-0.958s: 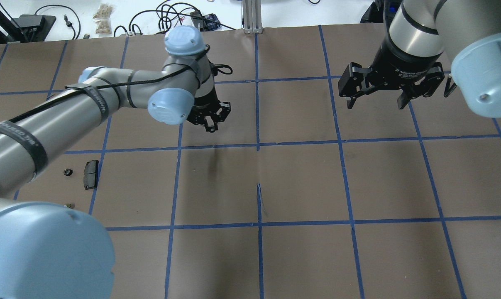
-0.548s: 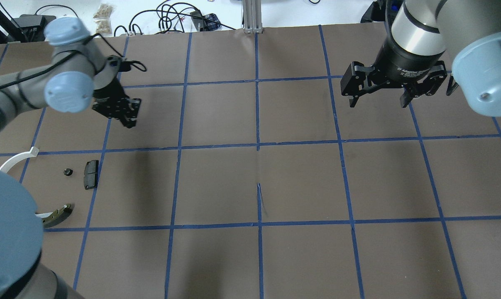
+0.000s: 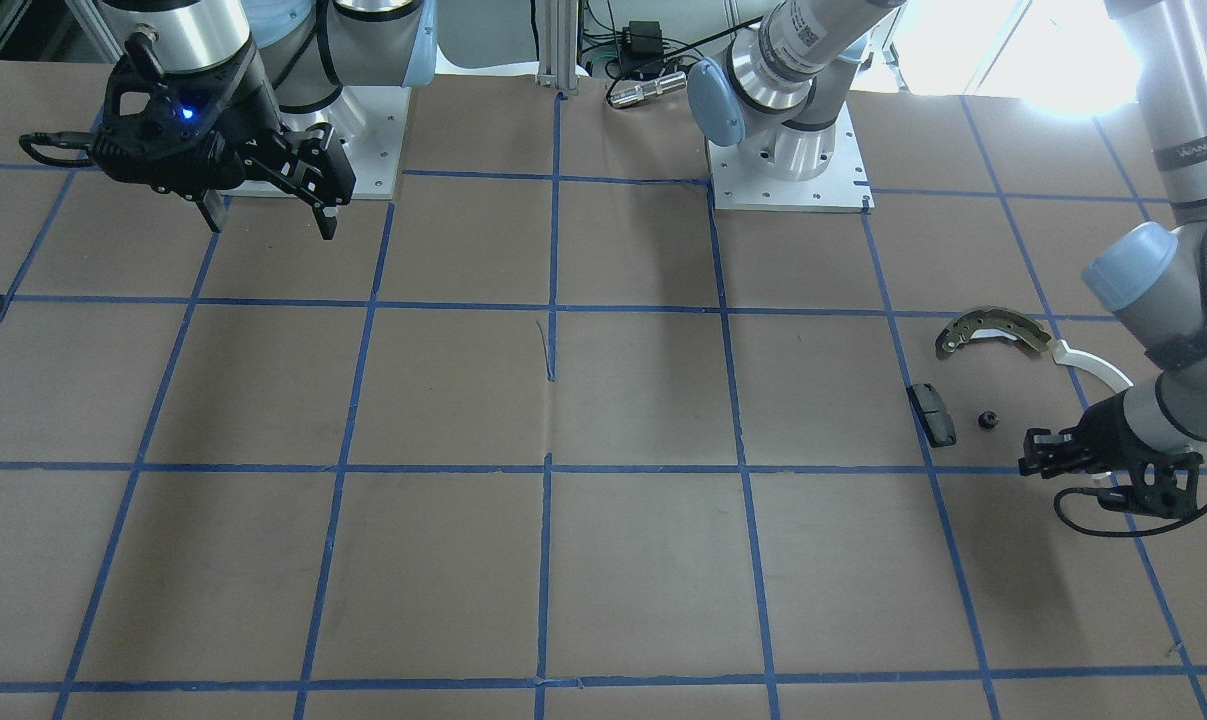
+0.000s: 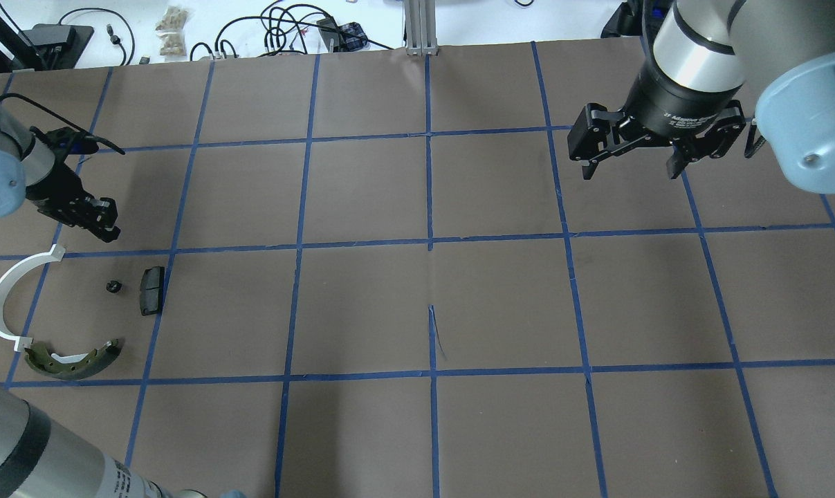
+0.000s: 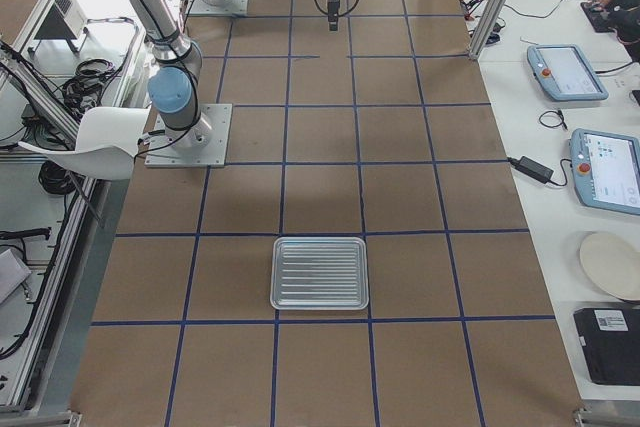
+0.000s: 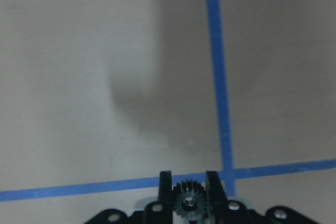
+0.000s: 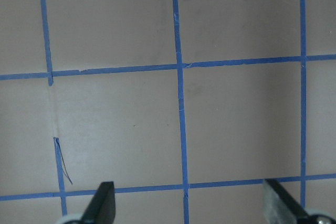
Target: Place bearing gear from tray to pile
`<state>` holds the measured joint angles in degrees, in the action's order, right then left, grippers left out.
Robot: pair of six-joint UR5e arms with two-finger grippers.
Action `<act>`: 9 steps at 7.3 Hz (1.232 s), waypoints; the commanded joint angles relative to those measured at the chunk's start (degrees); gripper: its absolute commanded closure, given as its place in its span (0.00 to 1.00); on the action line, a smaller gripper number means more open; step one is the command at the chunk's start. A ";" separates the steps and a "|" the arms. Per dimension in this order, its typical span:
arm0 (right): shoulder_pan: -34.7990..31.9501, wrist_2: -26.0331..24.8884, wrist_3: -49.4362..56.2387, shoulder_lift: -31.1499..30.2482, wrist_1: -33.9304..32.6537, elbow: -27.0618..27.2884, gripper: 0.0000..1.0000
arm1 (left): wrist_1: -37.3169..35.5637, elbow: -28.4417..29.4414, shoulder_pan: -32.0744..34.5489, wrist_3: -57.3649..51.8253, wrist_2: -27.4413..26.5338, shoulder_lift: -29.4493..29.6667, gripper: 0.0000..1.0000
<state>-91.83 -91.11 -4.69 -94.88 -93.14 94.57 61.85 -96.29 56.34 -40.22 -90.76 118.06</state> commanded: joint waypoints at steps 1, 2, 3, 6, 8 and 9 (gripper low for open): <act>-0.10 -0.30 0.21 -0.04 -0.20 0.09 0.00 | -3.03 -4.05 -4.48 -3.11 -0.03 0.60 1.00; -0.19 0.40 -0.75 -0.04 -0.46 0.00 0.00 | -5.83 -8.00 -4.49 -3.11 -0.03 -0.62 1.00; 0.41 -0.82 0.20 0.05 0.49 -0.35 0.00 | -7.60 -9.34 -4.49 -3.11 -0.30 -1.16 1.00; -0.02 -1.62 0.30 0.14 -0.20 -0.62 0.00 | -6.56 -9.36 -4.49 -3.20 -0.30 -3.09 0.98; -0.02 -0.75 0.65 -0.13 -0.29 -0.79 0.00 | -6.12 -10.06 -4.23 -3.20 -0.30 -3.80 0.61; -0.19 -0.74 0.56 -0.13 -0.29 -0.62 0.00 | -5.08 -9.97 -4.22 -2.76 -0.04 -3.98 0.08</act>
<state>-91.88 -92.16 -4.09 -94.94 -93.39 93.90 55.94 -106.15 52.04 -43.30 -90.99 114.38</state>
